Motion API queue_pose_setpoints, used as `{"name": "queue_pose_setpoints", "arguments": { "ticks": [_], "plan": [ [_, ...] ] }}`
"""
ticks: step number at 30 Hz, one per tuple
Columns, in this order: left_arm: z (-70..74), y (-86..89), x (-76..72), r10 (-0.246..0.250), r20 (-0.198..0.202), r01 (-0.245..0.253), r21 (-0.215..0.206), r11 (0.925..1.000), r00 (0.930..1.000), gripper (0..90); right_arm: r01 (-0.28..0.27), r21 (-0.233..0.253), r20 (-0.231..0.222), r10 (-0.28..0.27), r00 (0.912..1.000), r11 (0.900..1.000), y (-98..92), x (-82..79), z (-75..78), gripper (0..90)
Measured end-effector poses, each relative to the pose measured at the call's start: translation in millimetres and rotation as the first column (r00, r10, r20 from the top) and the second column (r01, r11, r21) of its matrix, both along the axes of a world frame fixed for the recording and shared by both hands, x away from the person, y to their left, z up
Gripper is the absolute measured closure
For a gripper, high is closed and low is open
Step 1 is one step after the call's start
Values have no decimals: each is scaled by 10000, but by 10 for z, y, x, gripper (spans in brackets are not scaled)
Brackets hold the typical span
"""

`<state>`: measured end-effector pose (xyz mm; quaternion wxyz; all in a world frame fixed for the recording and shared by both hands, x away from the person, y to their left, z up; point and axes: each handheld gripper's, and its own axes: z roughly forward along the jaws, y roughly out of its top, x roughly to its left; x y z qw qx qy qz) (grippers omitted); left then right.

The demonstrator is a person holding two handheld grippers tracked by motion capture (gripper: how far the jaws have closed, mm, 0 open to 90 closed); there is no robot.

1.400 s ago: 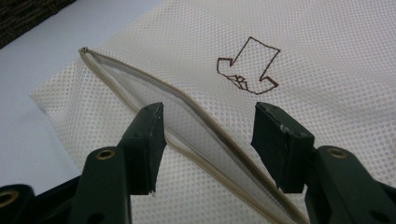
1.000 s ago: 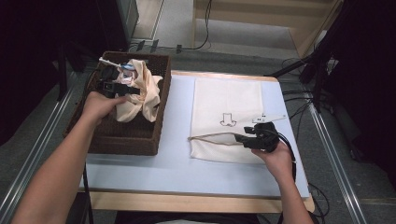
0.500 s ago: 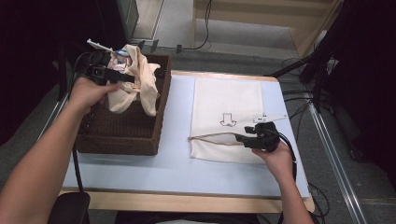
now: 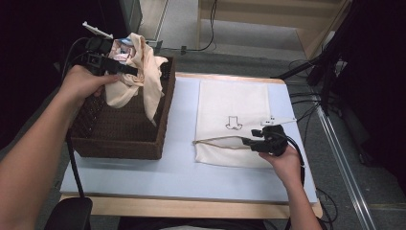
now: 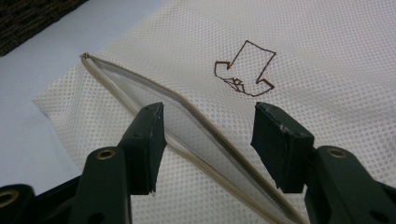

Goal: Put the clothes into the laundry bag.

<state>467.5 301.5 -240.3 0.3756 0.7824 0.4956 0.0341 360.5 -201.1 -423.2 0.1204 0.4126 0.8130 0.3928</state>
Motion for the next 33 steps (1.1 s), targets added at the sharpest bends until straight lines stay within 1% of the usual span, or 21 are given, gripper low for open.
{"name": "queue_pose_setpoints", "arguments": {
  "ticks": [5, 10, 14, 17, 19, 23, 27, 28, 31, 33],
  "plan": [
    [149, -103, -16, -560, 42, 559, 152, 9983, 9984, 644, 42, 26, -24, -42, 10000, 10000, -3, -1, 3, 452],
    [257, -262, -64, -1063, 150, 1059, 250, 9941, 9942, 644, 37, 63, -25, -37, 10000, 10000, -8, -1, 6, 452],
    [338, -379, -83, -1321, 167, 1315, 328, 9908, 9911, 644, 35, 93, 14, -35, 10000, 10000, -8, -4, 9, 453],
    [427, -457, -110, -1553, 254, 1548, 202, 9877, 9875, 644, 68, 110, -37, -67, 10000, 9999, -12, -7, 11, 453],
    [490, -503, -133, -1687, 404, 1681, 160, 9856, 9848, 642, 56, 112, -11, -56, 10000, 9999, -17, -3, 10, 453],
    [590, -573, -154, -1800, 337, 1801, 8, 9836, 9831, 639, 53, 130, -13, -53, 10000, 9999, -18, -6, 11, 453],
    [651, -668, -205, -2170, 466, 2165, 142, 9762, 9751, 639, 62, 169, 2, -62, 10000, 9998, -20, -7, 13, 455],
    [665, -697, -218, -2219, 471, 2214, 145, 9751, 9739, 638, 69, 185, -10, -69, 10000, 9998, -24, -6, 15, 455],
    [704, -779, -252, -2544, 520, 2533, 269, 9670, 9657, 636, 64, 170, -9, -64, 10000, 9998, -25, -6, 14, 456],
    [724, -836, -277, -2679, 488, 2670, 226, 9634, 9622, 634, 65, 165, -10, -65, 10000, 9998, -27, -5, 15, 456]
  ]
}}
